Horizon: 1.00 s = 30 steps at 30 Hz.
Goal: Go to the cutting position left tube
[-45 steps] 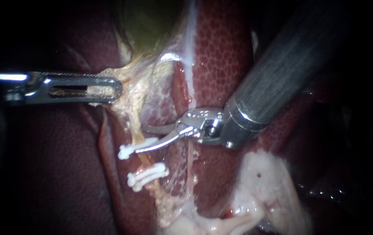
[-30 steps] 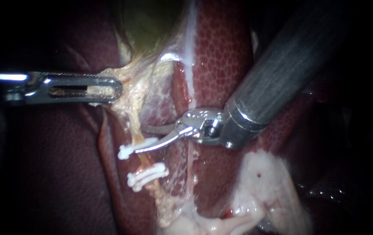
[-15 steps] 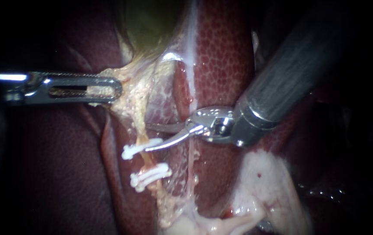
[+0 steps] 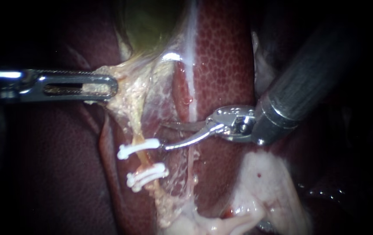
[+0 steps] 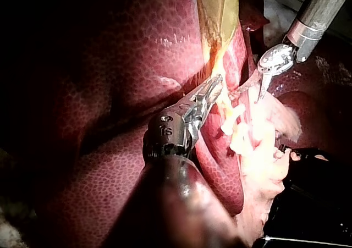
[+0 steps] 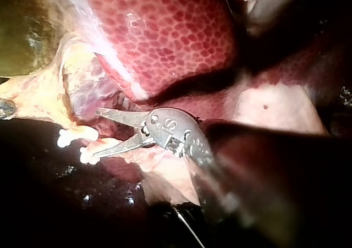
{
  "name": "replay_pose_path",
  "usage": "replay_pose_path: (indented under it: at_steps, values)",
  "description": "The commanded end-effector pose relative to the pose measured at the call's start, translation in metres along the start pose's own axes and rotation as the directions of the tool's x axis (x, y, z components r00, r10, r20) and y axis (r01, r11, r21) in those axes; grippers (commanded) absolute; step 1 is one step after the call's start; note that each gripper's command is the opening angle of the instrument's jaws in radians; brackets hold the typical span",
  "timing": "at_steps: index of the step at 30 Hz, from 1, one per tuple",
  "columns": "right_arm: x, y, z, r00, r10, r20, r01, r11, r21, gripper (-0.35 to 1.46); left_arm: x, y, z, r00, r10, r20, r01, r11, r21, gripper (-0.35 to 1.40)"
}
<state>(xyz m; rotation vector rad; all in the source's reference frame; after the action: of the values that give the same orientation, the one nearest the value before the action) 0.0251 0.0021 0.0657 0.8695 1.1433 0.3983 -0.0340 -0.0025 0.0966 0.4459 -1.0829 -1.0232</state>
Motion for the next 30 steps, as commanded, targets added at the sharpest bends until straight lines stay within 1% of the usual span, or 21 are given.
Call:
replay_pose_path:
  at_steps: [1, 6, 19, 30]
  values:
    - [-0.0002, 0.0000, 0.0001, 1.000, -0.001, 0.000, 0.001, 1.000, -0.001, 1.36, 0.0000, 0.0000, 0.0000, 1.0000, 0.000, 0.000, 0.000, 1.000, 0.001, -0.35]
    - [-0.0008, -0.0001, 0.0007, 1.000, -0.006, 0.001, 0.006, 1.000, -0.006, 1.36, -0.0001, 0.0000, -0.0001, 1.0000, -0.001, 0.000, 0.001, 1.000, 0.001, -0.35]
    - [-0.0025, -0.0002, 0.0035, 1.000, -0.027, 0.014, 0.026, 0.999, 0.024, 1.36, -0.0001, 0.0000, -0.0001, 1.0000, -0.001, 0.000, 0.001, 1.000, 0.001, -0.35]
    - [-0.0028, -0.0005, 0.0048, 1.000, -0.020, 0.021, 0.020, 0.999, 0.041, 1.36, -0.0001, 0.0002, -0.0001, 1.0000, 0.000, -0.002, 0.000, 1.000, 0.005, -0.35]
